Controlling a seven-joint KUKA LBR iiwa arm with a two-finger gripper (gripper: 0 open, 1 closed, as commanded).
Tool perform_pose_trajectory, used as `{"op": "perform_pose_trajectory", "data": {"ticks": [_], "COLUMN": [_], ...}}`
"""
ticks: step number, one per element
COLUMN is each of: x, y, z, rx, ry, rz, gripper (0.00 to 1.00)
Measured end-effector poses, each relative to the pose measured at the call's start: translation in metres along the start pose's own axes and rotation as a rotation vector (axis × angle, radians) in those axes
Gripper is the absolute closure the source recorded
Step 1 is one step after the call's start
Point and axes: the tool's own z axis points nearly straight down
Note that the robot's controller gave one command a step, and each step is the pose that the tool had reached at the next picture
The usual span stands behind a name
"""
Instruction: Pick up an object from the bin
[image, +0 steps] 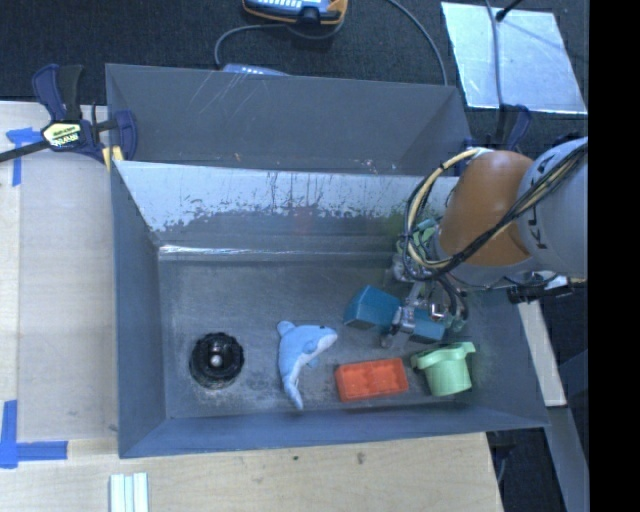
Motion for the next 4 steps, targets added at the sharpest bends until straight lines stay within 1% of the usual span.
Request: {"op": "perform_pose_trajectory", "data": {"ticks": [1,2,4], "x": [0.0011,0.0006,0.0015], "y": [-0.0008,0.0003,0.0002], "z": [-0.0015,-0.0001,-0.0034], "rx": [-0.001,-0.001,-0.001], "ry": [0.002,0.004,0.004], "rz": [-0.013,-0.003,-0.003], "gripper": [0.00,1.00,1.00]}}
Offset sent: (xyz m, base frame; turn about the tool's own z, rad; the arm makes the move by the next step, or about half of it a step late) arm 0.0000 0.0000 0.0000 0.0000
